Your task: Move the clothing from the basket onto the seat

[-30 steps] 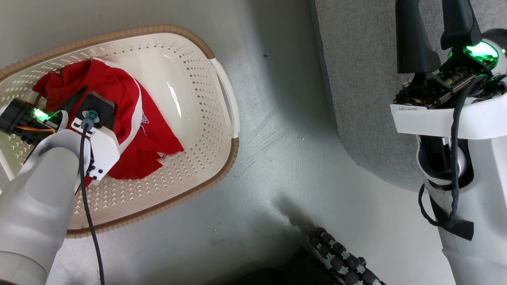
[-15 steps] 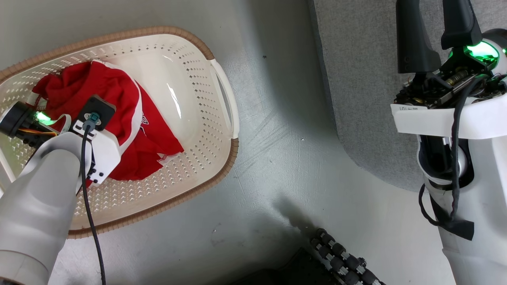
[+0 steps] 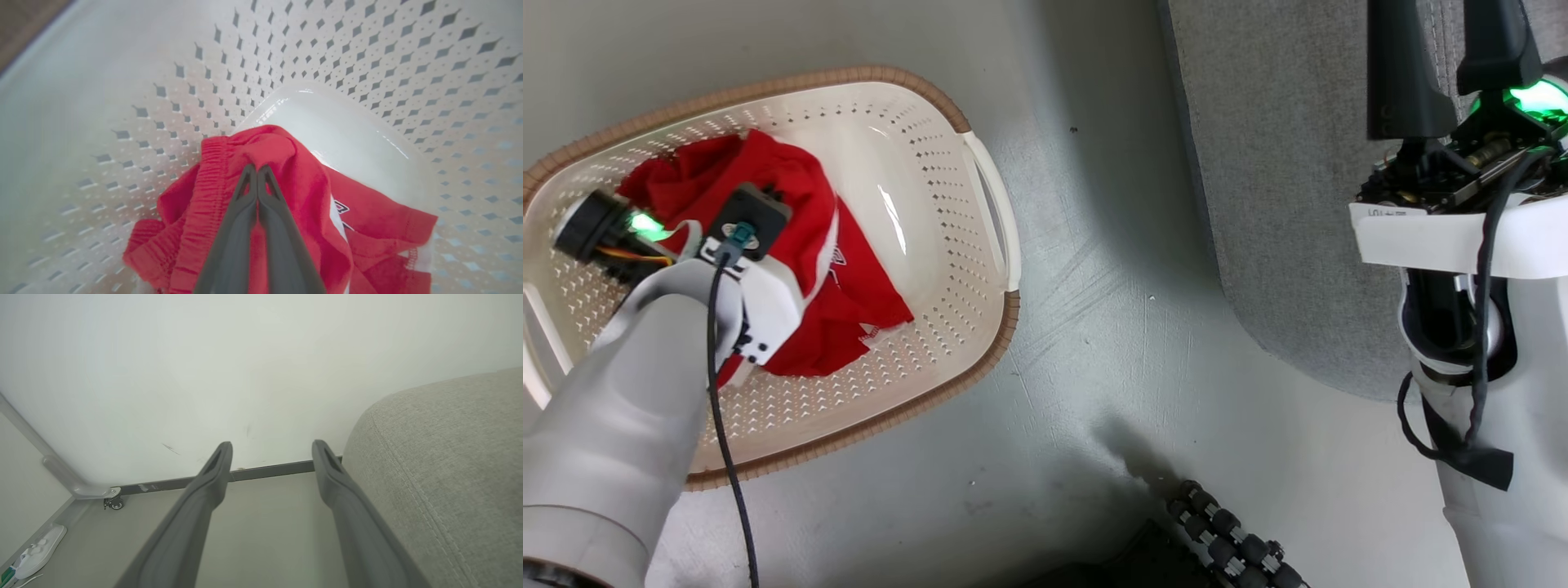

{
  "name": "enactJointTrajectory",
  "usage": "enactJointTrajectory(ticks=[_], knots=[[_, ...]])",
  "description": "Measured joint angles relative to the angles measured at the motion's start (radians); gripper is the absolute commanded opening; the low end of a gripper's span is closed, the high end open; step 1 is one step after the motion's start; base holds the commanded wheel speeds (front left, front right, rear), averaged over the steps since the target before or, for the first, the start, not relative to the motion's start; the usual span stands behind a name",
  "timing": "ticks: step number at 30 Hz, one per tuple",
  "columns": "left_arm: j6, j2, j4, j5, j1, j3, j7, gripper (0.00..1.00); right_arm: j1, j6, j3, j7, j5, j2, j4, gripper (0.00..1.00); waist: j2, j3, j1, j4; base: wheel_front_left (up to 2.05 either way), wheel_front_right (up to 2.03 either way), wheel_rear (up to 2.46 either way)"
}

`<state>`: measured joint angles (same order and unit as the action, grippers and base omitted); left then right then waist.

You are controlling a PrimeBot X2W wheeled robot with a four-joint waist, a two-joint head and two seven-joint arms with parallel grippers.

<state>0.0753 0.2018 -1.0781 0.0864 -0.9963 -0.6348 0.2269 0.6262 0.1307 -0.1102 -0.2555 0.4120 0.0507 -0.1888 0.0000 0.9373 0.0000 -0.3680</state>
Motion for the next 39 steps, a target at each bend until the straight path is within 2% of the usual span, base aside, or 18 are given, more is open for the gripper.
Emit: enactJointTrajectory(ticks=[18,39], knots=[[0.026,-0.018,0.113,0.033,0.031,-0.007,0.023,0.0,0.0,0.0,0.033,0.0,-0.025,-0.001,0.001,1.0,0.0,-0.081,0.0,0.029,0.0,0.0,0.0],[0.039,-0.012,0.422,0.108,0.198,0.036,0.025,0.0,-0.031,0.0,0.034,0.0,-0.088,-0.001,0.067,1.0,0.0,-0.255,0.0,0.082,0.0,0.0,0.0]])
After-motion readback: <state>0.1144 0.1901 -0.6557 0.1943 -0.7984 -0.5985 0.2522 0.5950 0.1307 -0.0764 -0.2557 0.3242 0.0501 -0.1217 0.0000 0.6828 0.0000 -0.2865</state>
